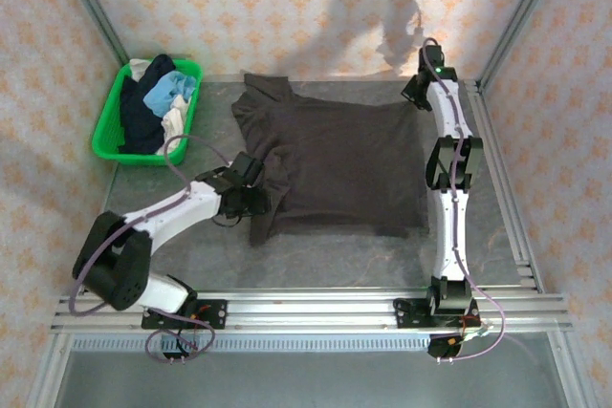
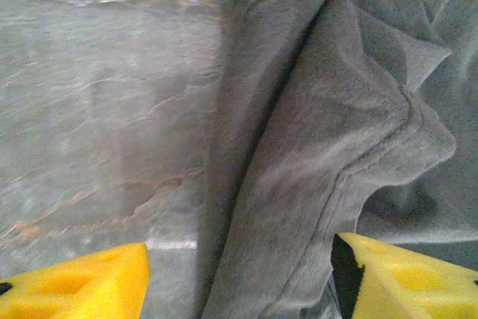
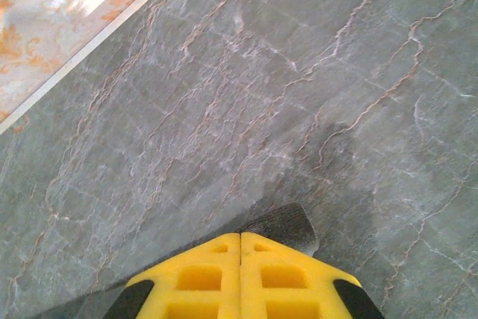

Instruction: Fold and stack the t-shirts

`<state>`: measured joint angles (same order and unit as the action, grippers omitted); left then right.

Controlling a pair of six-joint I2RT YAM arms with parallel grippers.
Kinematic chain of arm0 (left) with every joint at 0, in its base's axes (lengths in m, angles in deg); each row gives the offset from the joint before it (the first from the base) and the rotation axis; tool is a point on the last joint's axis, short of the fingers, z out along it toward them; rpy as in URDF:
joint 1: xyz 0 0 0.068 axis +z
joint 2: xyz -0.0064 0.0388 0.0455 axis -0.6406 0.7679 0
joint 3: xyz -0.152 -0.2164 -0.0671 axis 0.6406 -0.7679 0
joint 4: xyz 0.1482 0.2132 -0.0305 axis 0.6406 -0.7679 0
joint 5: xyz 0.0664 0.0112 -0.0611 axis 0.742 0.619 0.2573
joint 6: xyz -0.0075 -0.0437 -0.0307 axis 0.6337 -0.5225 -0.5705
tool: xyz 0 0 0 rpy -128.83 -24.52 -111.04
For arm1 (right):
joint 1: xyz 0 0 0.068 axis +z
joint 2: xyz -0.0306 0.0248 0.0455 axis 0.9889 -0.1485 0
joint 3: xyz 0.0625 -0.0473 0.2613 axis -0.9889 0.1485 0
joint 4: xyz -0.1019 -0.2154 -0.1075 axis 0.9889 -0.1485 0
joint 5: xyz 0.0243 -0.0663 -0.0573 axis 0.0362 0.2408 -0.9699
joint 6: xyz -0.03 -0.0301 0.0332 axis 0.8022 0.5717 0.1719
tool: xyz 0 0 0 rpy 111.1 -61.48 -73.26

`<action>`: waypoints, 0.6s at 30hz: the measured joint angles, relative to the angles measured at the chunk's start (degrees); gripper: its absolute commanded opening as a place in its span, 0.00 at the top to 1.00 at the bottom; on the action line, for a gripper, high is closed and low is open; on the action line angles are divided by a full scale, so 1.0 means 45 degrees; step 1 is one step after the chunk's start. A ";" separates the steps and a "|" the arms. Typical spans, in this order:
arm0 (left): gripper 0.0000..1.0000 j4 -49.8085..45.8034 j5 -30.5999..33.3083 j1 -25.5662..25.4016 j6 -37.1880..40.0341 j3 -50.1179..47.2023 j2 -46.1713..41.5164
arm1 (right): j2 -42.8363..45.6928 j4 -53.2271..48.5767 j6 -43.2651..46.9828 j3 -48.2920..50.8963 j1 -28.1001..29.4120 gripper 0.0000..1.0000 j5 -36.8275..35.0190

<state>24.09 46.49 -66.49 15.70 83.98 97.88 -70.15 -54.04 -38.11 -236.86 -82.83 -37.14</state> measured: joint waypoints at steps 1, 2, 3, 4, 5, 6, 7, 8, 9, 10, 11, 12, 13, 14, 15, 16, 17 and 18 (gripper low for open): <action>0.59 0.0087 -0.0039 0.0005 0.0102 0.0015 0.0291 | 0.0039 -0.0078 0.0102 0.0044 0.0039 0.76 -0.0005; 0.69 0.0126 -0.0068 0.0005 0.0107 0.0015 0.0573 | 0.0185 -0.0141 0.0199 0.0277 0.0097 0.71 -0.0019; 0.80 0.0136 -0.0092 0.0005 0.0097 0.0010 0.0767 | 0.0461 -0.0165 0.0257 0.0772 0.0155 0.67 -0.0121; 0.89 0.0170 -0.0141 0.0005 0.0131 -0.0010 0.0840 | 0.0845 -0.0170 0.0325 0.1462 0.0219 0.63 -0.0228; 0.97 0.0243 -0.0180 0.0005 0.0107 -0.0078 0.0840 | 0.1379 -0.0165 0.0413 0.2390 0.0316 0.61 -0.0384; 1.00 0.0287 -0.0209 0.0005 0.0083 -0.0160 0.0777 | 0.1889 -0.0112 0.0466 0.3254 0.0427 0.60 -0.0544; 1.00 0.0379 -0.0175 0.0005 -0.0044 -0.0330 0.0607 | 0.2511 0.0044 0.0471 0.4318 0.0588 0.59 -0.0695; 1.00 0.0471 -0.0175 0.0005 -0.0296 -0.0568 0.0340 | 0.3279 0.0248 0.0447 0.5547 0.0821 0.58 -0.0821; 1.00 0.0568 -0.0175 0.0005 -0.0461 -0.0840 0.0024 | 0.3939 0.0437 0.0423 0.6543 0.1073 0.57 -0.0869; 1.00 0.0685 -0.0180 0.0005 -0.0743 -0.1248 -0.0447 | 0.4687 0.0787 0.0355 0.7708 0.1413 0.56 -0.0923; 1.00 0.0821 -0.0185 0.0005 -0.1073 -0.1700 -0.0957 | 0.5464 0.1180 0.0267 0.8888 0.1812 0.55 -0.0952; 1.00 0.0947 -0.0180 0.0005 -0.1394 -0.2123 -0.1443 | 0.6159 0.1530 0.0180 0.9889 0.2239 0.55 -0.0971; 1.00 0.1054 -0.0141 0.0005 -0.1792 -0.2657 -0.2064 | 0.6868 0.1914 0.0078 1.0894 0.2739 0.55 -0.0962; 1.00 0.1117 -0.0049 0.0005 -0.2161 -0.3113 -0.2599 | 0.7446 0.2356 -0.0029 1.1788 0.3220 0.55 -0.0957; 1.00 0.1127 0.0073 0.0005 -0.2511 -0.3483 -0.3060 | 0.7932 0.2701 -0.0160 1.2570 0.3691 0.55 -0.0942; 1.00 0.1112 0.0204 0.0000 -0.2919 -0.3871 -0.3570 | 0.8349 0.3075 -0.0311 1.3342 0.4143 0.55 -0.0874; 1.00 0.1078 0.0389 0.0005 -0.3390 -0.4289 -0.4167 | 0.8684 0.3453 -0.0452 1.4086 0.4483 0.55 -0.0782; 1.00 0.1054 0.0505 0.0005 -0.3793 -0.4629 -0.4692 | 0.8884 0.3740 -0.0568 1.4668 0.4643 0.55 -0.0729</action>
<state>28.83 48.76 -66.47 -1.37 63.15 76.77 -30.17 -37.21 -40.67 -170.85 -61.93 -40.42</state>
